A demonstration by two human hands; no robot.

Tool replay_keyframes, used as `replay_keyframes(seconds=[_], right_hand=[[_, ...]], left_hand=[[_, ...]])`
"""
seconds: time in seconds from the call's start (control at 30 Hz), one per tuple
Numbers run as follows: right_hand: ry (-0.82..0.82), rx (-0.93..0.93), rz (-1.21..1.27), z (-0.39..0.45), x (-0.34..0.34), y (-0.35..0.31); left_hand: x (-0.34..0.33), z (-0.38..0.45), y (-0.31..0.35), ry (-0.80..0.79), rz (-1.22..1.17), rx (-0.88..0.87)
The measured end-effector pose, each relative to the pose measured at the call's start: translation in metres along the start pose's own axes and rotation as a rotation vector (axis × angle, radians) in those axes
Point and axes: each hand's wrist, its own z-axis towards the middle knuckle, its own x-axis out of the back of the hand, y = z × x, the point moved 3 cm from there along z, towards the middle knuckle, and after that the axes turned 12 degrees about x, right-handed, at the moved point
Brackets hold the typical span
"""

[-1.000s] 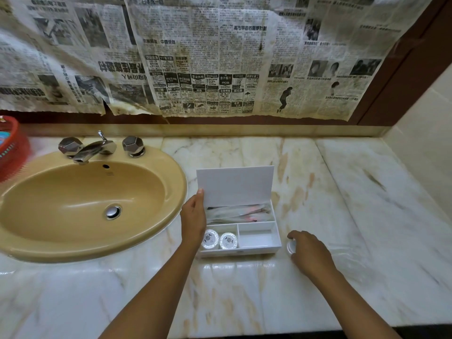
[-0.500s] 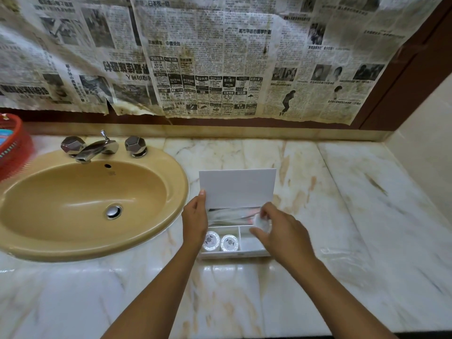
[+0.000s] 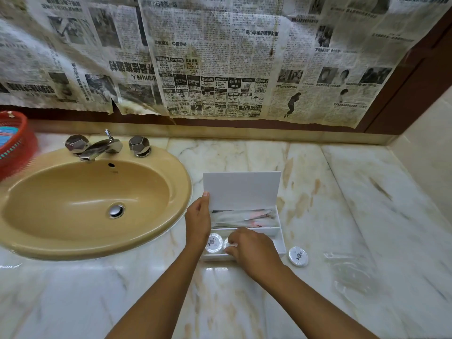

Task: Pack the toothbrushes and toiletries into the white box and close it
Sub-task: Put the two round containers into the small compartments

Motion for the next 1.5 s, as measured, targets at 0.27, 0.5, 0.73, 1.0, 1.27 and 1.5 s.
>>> replay_keyframes(seconds=[0.27, 0.5, 0.73, 1.0, 1.27, 1.5], right_hand=[[0.043, 0.06, 0.01, -0.005, -0.002, 0.001], [0.028, 0.03, -0.075, -0.011, 0.003, 0.0], [-0.048, 0.025, -0.07, -0.016, -0.003, -0.003], [-0.05, 0.07, -0.029, -0.023, -0.004, 0.0], [0.028, 0.14, 0.107, -0.027, 0.001, 0.01], [0.242, 0.179, 0.193, -0.04, 0.018, 0.028]], left_hand=[[0.0, -0.001, 0.001, 0.004, 0.007, 0.004], [0.0, -0.003, 0.003, 0.007, 0.027, -0.006], [-0.001, -0.007, 0.008, 0.013, 0.027, -0.003], [-0.001, -0.005, 0.007, 0.007, 0.033, -0.015], [-0.004, -0.012, 0.013, 0.034, 0.025, -0.028], [-0.004, -0.012, 0.014, 0.045, -0.005, -0.045]])
